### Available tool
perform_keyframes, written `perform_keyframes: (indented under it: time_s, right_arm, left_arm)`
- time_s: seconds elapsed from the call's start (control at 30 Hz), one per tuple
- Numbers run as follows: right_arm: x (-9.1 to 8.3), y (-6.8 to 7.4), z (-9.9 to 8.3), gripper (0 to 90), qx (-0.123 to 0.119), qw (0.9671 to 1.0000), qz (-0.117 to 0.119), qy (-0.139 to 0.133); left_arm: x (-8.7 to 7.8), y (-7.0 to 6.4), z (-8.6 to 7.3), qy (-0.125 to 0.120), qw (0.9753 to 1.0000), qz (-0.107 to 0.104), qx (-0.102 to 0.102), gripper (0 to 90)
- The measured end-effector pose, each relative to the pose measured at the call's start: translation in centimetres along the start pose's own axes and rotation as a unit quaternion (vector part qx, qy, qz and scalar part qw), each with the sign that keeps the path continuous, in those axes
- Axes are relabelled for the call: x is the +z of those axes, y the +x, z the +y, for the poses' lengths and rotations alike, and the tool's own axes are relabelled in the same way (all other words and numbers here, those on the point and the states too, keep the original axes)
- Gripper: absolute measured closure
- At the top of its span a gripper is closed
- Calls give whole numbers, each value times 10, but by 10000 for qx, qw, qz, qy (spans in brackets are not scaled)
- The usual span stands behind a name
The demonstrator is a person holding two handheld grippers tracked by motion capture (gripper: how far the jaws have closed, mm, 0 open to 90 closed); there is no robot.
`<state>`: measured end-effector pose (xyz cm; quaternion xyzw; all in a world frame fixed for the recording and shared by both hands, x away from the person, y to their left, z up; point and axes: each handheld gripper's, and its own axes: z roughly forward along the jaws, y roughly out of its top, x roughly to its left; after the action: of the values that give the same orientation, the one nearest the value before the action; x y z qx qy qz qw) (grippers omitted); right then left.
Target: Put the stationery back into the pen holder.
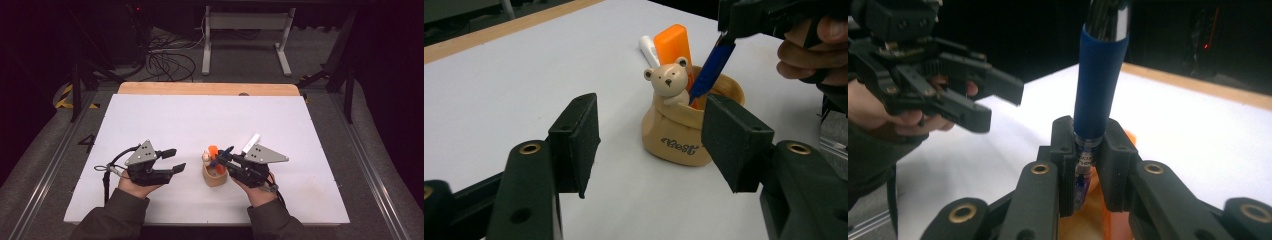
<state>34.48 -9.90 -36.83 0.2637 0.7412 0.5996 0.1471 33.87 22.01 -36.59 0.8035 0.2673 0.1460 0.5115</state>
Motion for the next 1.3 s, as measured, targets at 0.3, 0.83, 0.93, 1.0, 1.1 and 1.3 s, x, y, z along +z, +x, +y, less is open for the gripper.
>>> perform_keyframes:
  time_s: [0.3,0.83,0.93,1.0,1.1,1.3]
  right_arm:
    - [12,-2,-10,794,-23,9986,-68,520]
    - [21,-2,-17,790,-6,9960,-62,893]
    - [22,-3,-18,787,15,9956,-52,939]
    - [22,-4,-18,773,43,9956,-72,929]
    - [20,-6,-18,744,28,9957,-99,917]
    - [12,-11,-13,642,-1,9965,-199,812]
  left_arm:
    - [-1,0,0,-14,10000,3,-8,398]
    - [0,0,-1,-22,10000,-33,-28,398]
    - [-1,1,-1,-31,10000,-21,-39,398]
    - [0,1,-1,-22,10000,-13,-37,397]
    - [0,1,-1,-14,10000,-27,-48,397]
    - [0,1,-1,-36,10000,-35,-59,397]
